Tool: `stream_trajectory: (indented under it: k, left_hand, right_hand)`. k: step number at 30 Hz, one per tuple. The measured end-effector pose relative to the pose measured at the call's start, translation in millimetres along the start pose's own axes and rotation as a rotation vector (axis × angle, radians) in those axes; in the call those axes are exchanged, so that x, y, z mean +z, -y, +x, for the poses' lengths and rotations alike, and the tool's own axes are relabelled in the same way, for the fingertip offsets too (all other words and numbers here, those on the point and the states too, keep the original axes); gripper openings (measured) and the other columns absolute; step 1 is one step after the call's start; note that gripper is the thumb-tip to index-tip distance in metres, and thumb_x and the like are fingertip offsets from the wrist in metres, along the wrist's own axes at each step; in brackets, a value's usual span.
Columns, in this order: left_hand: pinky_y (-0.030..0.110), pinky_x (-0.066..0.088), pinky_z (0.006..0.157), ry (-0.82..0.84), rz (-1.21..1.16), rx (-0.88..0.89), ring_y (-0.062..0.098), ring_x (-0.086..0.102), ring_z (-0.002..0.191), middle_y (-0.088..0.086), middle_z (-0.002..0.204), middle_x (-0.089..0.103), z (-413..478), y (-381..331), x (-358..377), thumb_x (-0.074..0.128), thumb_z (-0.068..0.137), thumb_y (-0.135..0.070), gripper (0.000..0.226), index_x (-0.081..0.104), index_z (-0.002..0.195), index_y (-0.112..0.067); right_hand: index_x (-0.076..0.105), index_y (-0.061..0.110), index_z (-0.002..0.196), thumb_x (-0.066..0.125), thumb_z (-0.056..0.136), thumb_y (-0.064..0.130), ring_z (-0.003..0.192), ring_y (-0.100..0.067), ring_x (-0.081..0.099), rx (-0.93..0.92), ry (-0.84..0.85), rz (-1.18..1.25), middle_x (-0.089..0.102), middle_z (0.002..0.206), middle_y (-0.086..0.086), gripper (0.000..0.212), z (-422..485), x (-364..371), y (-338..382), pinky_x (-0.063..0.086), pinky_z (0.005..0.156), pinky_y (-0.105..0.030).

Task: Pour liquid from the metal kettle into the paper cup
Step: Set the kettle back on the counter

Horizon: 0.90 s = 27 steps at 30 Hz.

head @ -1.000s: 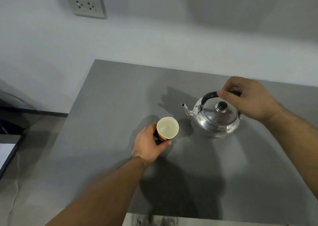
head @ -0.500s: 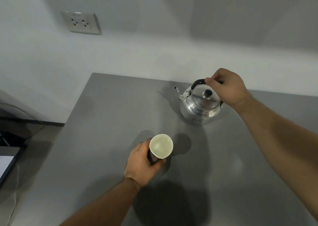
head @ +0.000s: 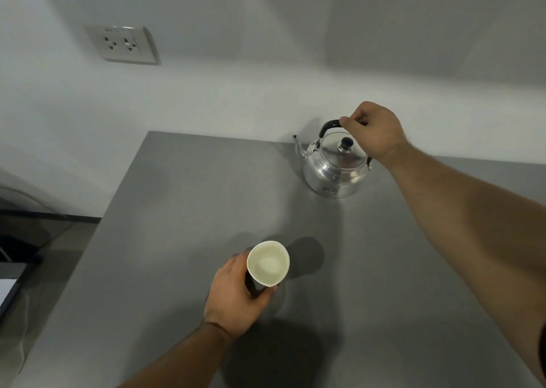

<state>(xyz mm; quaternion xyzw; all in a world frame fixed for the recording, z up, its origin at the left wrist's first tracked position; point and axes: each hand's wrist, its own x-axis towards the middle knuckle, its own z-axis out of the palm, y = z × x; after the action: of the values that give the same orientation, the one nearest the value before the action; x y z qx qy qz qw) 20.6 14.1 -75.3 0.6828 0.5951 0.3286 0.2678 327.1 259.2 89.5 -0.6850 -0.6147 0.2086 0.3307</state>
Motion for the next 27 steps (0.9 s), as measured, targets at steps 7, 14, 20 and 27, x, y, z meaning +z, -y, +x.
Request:
stream_trajectory:
  k: [7, 14, 20, 27]
  left_hand:
    - [0.003, 0.037, 0.089, -0.002, -0.014, 0.015, -0.001, 0.058, 0.105, -0.047, 0.117, 0.050, 0.0, 0.4, 1.5, 0.086, 0.071, -0.040, 0.062, 0.057, 0.125, -0.039]
    - [0.008, 0.040, 0.090, -0.003, -0.020, 0.019, 0.003, 0.060, 0.108, -0.043, 0.117, 0.052, 0.5, 0.6, 2.0, 0.086, 0.071, -0.039, 0.061, 0.058, 0.126, -0.038]
    - [0.007, 0.040, 0.090, -0.009, -0.015, -0.001, -0.001, 0.059, 0.108, -0.042, 0.116, 0.052, 0.1, -0.3, 2.6, 0.085, 0.071, -0.042, 0.061, 0.057, 0.125, -0.040]
    - [0.011, 0.042, 0.087, -0.008, 0.015, -0.023, 0.001, 0.059, 0.106, -0.038, 0.111, 0.053, 0.4, -1.1, 2.8, 0.083, 0.070, -0.048, 0.060, 0.056, 0.124, -0.041]
  right_hand:
    - [0.060, 0.029, 0.075, 0.065, 0.081, 0.053, 0.080, -0.012, 0.063, -0.005, -0.022, -0.023, 0.067, 0.078, 0.013, 0.025, 10.9, 1.9, -4.4, 0.044, 0.067, -0.026]
    - [0.064, 0.026, 0.084, 0.064, 0.083, 0.052, 0.083, -0.014, 0.064, -0.033, -0.046, -0.046, 0.069, 0.082, 0.012, 0.027, 16.6, 4.2, -6.8, 0.045, 0.071, -0.027]
    - [0.062, 0.025, 0.085, 0.063, 0.085, 0.053, 0.078, -0.012, 0.061, -0.055, -0.046, -0.060, 0.065, 0.076, 0.015, 0.028, 16.9, 4.3, -7.4, 0.041, 0.064, -0.023]
    - [0.060, 0.021, 0.101, 0.060, 0.091, 0.042, 0.088, -0.020, 0.058, -0.086, -0.024, -0.087, 0.064, 0.095, 0.001, 0.023, 14.4, 2.4, -5.7, 0.048, 0.080, -0.036]
